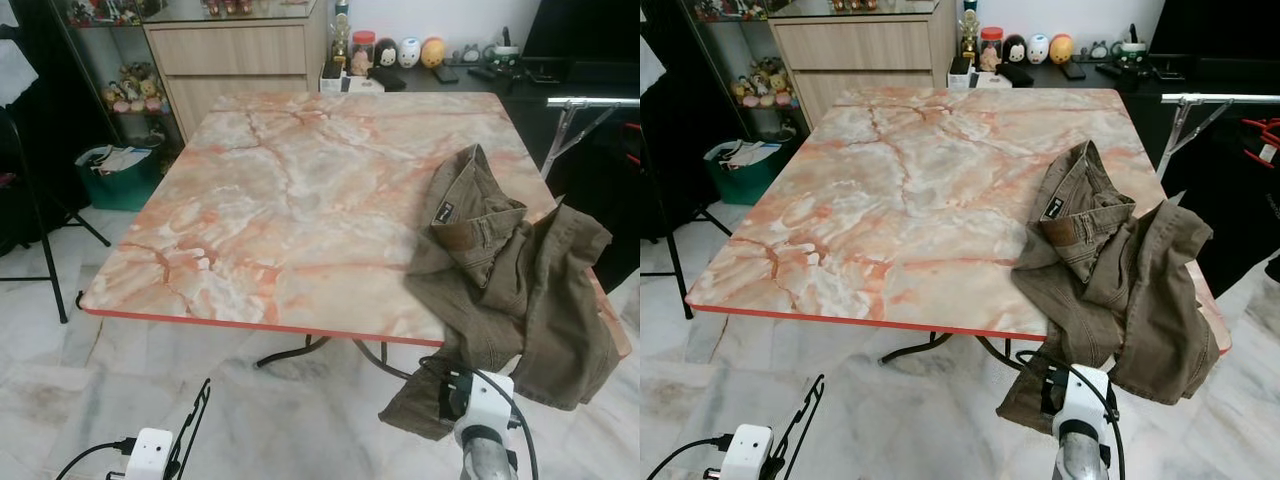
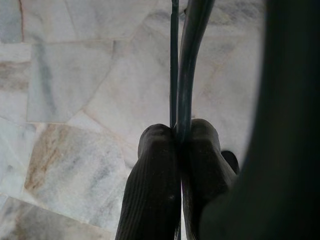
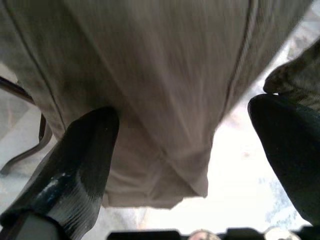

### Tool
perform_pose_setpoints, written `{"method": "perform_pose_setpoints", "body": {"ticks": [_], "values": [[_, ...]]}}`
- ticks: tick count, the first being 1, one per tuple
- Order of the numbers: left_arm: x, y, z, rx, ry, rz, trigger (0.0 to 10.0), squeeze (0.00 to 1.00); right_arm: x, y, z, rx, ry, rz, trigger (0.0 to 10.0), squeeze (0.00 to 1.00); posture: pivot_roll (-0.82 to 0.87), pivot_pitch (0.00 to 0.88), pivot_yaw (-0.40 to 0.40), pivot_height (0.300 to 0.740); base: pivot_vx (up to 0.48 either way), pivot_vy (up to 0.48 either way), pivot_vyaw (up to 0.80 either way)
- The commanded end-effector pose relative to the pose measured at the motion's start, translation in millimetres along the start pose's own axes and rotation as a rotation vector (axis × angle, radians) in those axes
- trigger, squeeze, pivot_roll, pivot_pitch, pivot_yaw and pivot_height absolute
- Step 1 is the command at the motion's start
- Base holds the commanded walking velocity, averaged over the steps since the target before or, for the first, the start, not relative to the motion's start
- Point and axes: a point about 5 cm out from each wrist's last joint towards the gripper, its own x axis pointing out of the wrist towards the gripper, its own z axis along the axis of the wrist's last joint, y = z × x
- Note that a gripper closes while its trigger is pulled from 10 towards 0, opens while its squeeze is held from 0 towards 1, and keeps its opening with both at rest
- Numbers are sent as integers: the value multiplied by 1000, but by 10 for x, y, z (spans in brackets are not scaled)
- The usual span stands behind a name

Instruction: Hang hanger

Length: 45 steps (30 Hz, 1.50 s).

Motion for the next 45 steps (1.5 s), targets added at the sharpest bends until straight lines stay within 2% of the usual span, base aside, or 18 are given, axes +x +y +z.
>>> {"method": "perform_pose_setpoints", "body": {"ticks": [1,5,6,7,8,9,31,45], "values": [[-5,9,-5,15,0,-2,10000,0,17,-17,14,3,-1,-11,10000,0,135,12,56,740,0,0,0],[-8,40,-7,15,6,3,10000,0,56,-15,65,1,-10,-4,10000,0,136,13,56,740,0,0,0],[-11,49,-12,16,10,5,10000,0,68,-15,81,2,-14,-4,7569,0,136,13,56,740,0,0,0],[-11,49,-12,16,10,5,10000,0,68,-15,81,2,-14,-4,7569,0,136,13,56,740,0,0,0],[-14,58,-20,16,14,8,10000,0,76,-12,94,2,-17,-3,1294,0,138,13,56,740,0,0,0],[-17,61,-26,16,16,10,10000,0,79,1,103,1,-20,3,0,0,138,13,56,740,0,0,0],[-22,28,-67,26,36,8,10000,0,18,59,56,-1,-34,31,0,0,137,15,54,740,0,0,0],[-31,29,-96,30,50,6,10000,0,-127,154,13,28,-88,66,0,0,133,13,51,740,0,0,0]]}}
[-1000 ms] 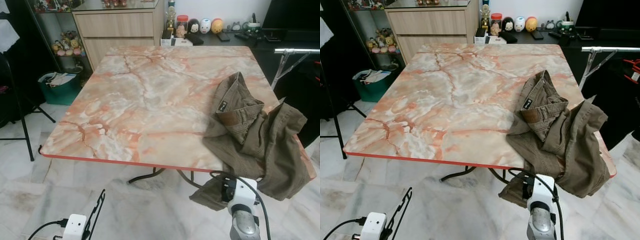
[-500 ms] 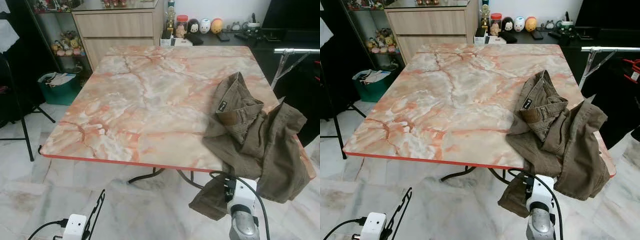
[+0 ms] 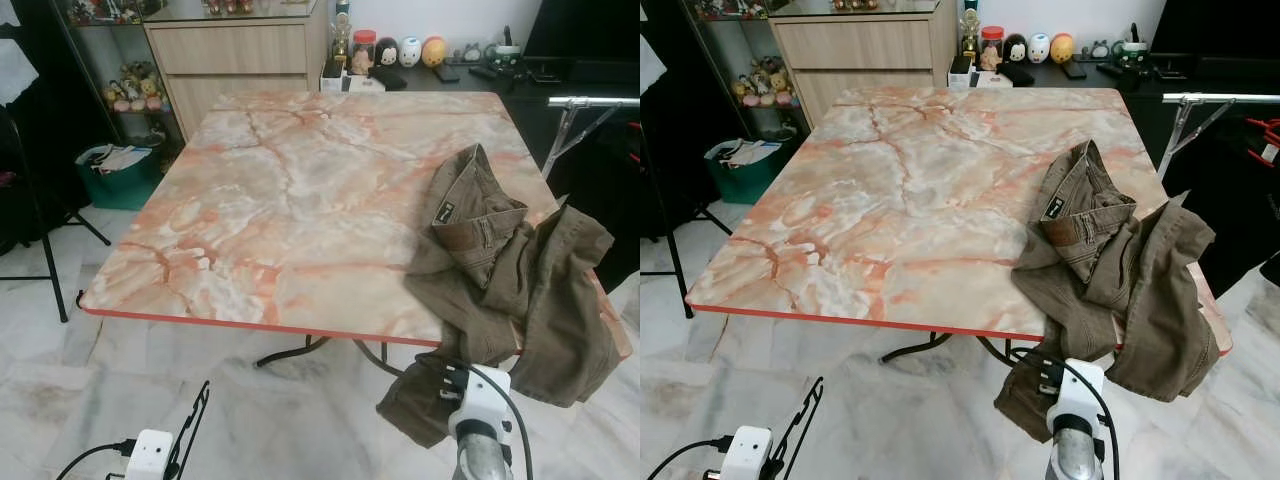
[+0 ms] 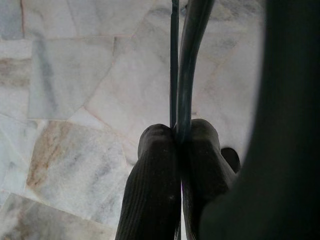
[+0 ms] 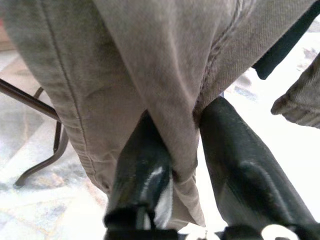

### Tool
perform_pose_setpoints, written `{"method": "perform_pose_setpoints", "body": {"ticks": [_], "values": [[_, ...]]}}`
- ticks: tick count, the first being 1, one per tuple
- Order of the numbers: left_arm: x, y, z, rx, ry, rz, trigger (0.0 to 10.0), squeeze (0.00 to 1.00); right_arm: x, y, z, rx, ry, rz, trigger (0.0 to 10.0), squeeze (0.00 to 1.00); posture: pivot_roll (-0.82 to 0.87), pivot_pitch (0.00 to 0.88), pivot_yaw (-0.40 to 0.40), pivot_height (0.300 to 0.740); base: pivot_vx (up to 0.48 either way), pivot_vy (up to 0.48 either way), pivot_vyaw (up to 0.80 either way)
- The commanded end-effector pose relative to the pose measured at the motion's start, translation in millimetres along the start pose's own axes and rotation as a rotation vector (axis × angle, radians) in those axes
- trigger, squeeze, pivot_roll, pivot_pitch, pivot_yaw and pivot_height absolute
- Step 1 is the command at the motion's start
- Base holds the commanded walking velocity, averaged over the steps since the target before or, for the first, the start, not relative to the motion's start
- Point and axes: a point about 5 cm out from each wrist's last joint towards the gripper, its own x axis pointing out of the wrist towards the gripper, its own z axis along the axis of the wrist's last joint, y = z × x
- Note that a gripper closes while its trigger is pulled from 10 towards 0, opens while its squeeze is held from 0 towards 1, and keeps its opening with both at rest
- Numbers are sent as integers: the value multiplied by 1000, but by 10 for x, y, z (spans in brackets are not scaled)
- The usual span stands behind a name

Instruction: Hang hanger

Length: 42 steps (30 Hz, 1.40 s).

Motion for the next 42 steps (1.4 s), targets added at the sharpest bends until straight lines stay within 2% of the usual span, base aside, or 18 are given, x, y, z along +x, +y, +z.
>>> {"method": "perform_pose_setpoints", "body": {"ticks": [1,12,16,17,20,29,32,36,37,39,40,42], "values": [[-23,24,-72,26,37,2,10000,0,-21,59,34,-4,-30,30,0,0,133,13,51,740,0,0,0],[-18,26,-52,25,28,1,10000,0,4,16,189,14,-104,15,0,0,128,14,53,740,0,0,0],[-16,35,-41,25,23,4,10000,0,-14,51,347,21,-180,28,0,0,132,12,48,740,0,0,0],[-16,39,-38,24,22,6,10000,0,-73,69,449,43,-231,33,0,0,133,13,47,740,0,0,0],[-15,39,-36,24,21,6,10000,0,-164,80,517,53,-269,38,0,0,131,13,47,740,0,0,0],[-2,25,-5,25,12,1,10000,0,-415,54,533,47,-284,55,0,0,125,13,42,740,0,0,0],[0,22,0,25,10,0,10000,0,-430,42,558,50,-290,51,0,0,125,13,42,740,0,0,0],[3,18,6,25,10,-1,10000,0,-221,69,1035,53,-403,70,0,0,111,8,46,740,0,0,0],[3,18,6,25,10,-1,10000,0,-221,69,1035,53,-403,70,0,0,111,8,46,740,0,0,0],[4,15,7,23,9,0,10000,0,-111,55,1253,52,-453,64,0,0,114,7,48,740,0,0,0],[5,12,7,22,9,0,10000,0,-50,37,1392,54,-486,57,4471,0,115,5,44,740,0,0,0],[5,12,7,22,9,0,10000,0,-50,37,1392,54,-486,57,4471,0,115,5,44,740,0,0,0]]}}
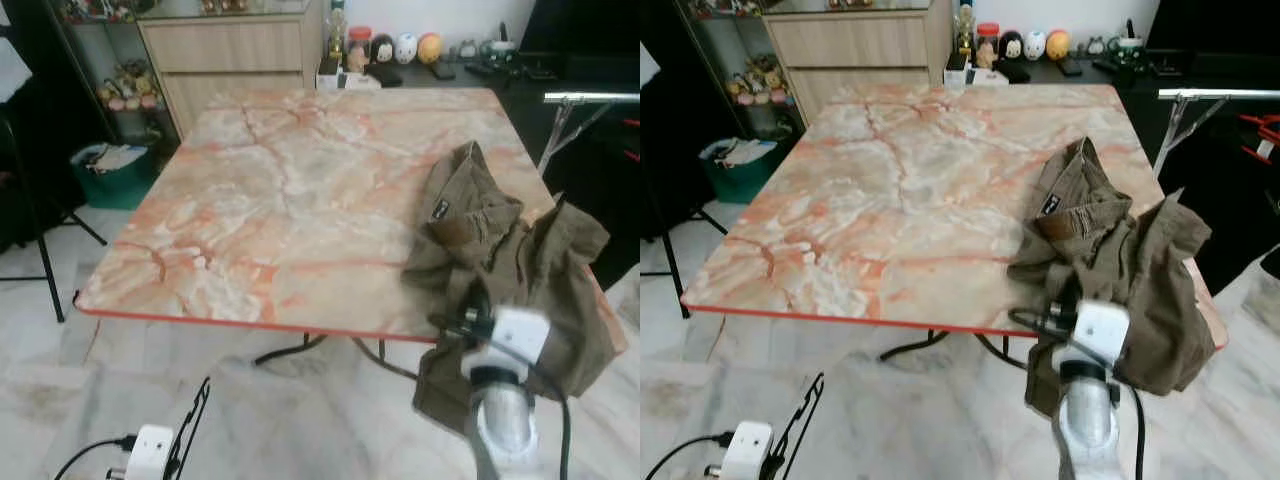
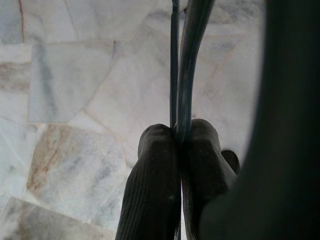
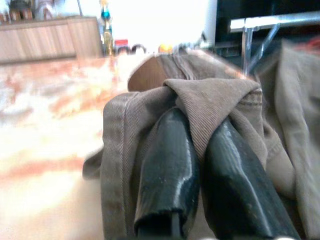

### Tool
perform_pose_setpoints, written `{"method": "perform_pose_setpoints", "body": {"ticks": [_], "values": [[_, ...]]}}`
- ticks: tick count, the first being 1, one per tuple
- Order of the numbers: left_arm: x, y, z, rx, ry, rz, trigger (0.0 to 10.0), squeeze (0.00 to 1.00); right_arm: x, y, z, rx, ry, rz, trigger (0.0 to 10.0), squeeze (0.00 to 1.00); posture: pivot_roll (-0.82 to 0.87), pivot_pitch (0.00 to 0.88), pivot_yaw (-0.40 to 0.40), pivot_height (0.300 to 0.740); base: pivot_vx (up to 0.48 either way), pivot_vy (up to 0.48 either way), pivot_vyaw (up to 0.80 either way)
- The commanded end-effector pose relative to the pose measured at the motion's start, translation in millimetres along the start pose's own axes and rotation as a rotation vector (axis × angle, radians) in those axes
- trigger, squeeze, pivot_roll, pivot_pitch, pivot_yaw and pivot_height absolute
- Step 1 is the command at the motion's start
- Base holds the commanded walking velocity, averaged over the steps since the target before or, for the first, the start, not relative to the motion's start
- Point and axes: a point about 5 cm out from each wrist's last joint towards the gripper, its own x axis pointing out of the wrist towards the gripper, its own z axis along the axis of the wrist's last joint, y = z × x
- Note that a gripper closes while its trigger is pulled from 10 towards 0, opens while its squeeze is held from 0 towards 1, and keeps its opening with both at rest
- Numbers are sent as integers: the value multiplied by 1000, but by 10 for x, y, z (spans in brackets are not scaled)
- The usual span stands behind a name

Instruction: Hang hanger

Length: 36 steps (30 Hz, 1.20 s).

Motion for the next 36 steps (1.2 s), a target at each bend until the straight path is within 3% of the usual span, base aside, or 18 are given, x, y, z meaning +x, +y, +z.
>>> {"method": "perform_pose_setpoints", "body": {"ticks": [1,2,3,5,8,10,12,17,21,24,28,29,30,31,36], "values": [[-15,12,-47,19,22,2,10000,0,87,-34,96,14,-24,-15,6471,0,115,5,44,740,0,0,0],[-16,15,-48,17,23,4,10000,0,275,-25,244,10,-84,6,10000,0,109,4,52,740,0,0,0],[-16,15,-48,17,23,4,10000,0,275,-25,244,10,-84,6,10000,0,109,4,52,740,0,0,0],[-14,21,-40,15,20,7,10000,0,576,-16,496,-9,-172,34,10000,0,102,4,57,740,0,0,0],[-12,23,-33,14,17,7,10000,0,694,-21,595,-11,-201,38,10000,0,105,3,54,740,0,0,0],[-12,27,-30,11,16,10,10000,0,893,-28,730,-20,-222,39,10000,0,107,3,55,740,0,0,0],[-12,28,-33,11,17,10,10000,0,954,-28,765,-27,-220,39,10000,0,107,3,55,740,0,0,0],[-11,30,-31,11,19,12,10000,0,1318,-108,850,-81,-146,28,10000,0,110,0,55,740,0,0,0],[-6,25,-21,12,16,12,10000,0,1444,-169,814,-156,-70,14,10000,0,110,0,53,740,0,0,0],[-3,23,-12,13,13,12,10000,0,1479,-200,791,-165,-36,7,10000,0,112,2,52,740,0,0,0],[1,16,-1,14,7,10,10000,0,1450,-231,536,-208,108,9,10000,0,114,0,51,740,0,0,0],[0,11,-4,16,7,8,10000,0,1393,-239,382,-228,182,4,10000,0,118,1,51,740,0,0,0],[0,11,-4,16,7,8,10000,0,1393,-239,382,-228,182,4,10000,0,118,1,51,740,0,0,0],[-2,6,-7,16,6,7,10000,0,1319,-248,220,-240,251,-6,10000,0,123,3,50,740,0,0,0],[-2,2,-2,17,-1,4,10000,0,1088,-215,-162,-230,400,11,10000,0,126,5,51,740,0,0,0]]}}
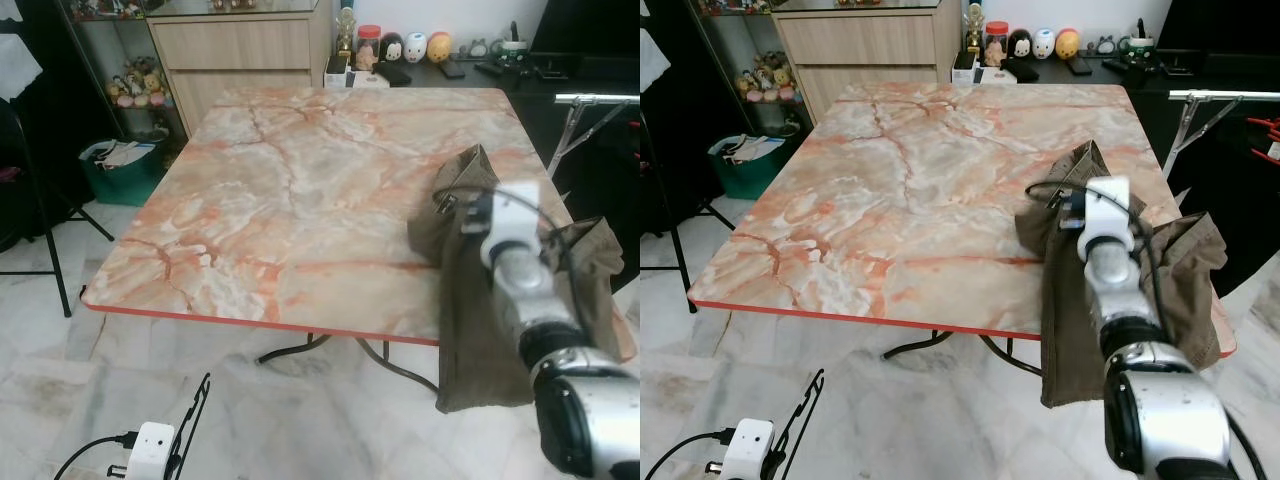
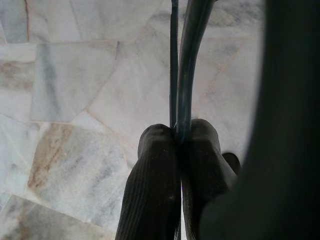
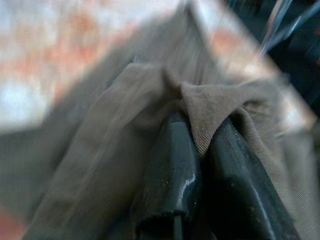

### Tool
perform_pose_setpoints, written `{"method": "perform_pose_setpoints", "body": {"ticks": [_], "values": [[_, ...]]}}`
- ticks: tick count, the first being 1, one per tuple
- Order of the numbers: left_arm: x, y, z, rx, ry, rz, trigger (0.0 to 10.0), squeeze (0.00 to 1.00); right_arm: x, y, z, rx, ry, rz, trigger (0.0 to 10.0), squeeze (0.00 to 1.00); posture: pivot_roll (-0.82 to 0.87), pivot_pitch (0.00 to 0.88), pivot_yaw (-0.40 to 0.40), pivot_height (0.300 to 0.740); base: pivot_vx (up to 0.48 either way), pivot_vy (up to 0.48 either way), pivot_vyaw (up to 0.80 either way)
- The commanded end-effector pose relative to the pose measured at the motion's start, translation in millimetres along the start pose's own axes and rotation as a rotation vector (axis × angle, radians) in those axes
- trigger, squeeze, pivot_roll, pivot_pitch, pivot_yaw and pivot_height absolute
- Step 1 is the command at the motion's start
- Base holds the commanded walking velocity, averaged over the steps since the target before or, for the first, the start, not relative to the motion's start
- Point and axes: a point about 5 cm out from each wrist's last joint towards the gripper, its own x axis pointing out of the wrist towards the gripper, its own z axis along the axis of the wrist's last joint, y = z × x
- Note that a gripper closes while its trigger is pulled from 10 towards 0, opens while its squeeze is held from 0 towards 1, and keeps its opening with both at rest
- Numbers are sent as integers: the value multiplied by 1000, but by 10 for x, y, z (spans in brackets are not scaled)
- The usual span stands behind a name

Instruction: Hang hanger

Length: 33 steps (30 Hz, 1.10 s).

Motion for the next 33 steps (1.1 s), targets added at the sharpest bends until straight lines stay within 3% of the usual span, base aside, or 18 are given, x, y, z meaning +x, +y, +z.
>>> {"method": "perform_pose_setpoints", "body": {"ticks": [1,6,12,13,26,33], "values": [[-16,-1,-39,18,9,-4,10000,0,-52,44,-203,1,75,8,10000,0,129,4,50,740,0,0,0],[-15,-12,-28,22,-1,-10,10000,0,-155,92,-481,18,146,6,10000,0,135,2,50,740,0,0,0],[-36,10,-92,22,30,-4,10000,0,-171,90,-518,31,152,-2,10000,20,139,0,49,740,0,0,0],[-36,11,-95,22,32,-4,10000,0,-171,89,-515,44,149,-3,10000,1000,139,0,49,740,0,0,0],[-72,68,-178,22,69,11,10000,0,-42,26,-3,143,-83,-48,10000,1000,144,0,50,740,0,0,0],[-73,79,-181,23,76,15,10000,0,20,-14,223,155,-132,-41,10000,1000,144,4,53,740,0,0,0]]}}
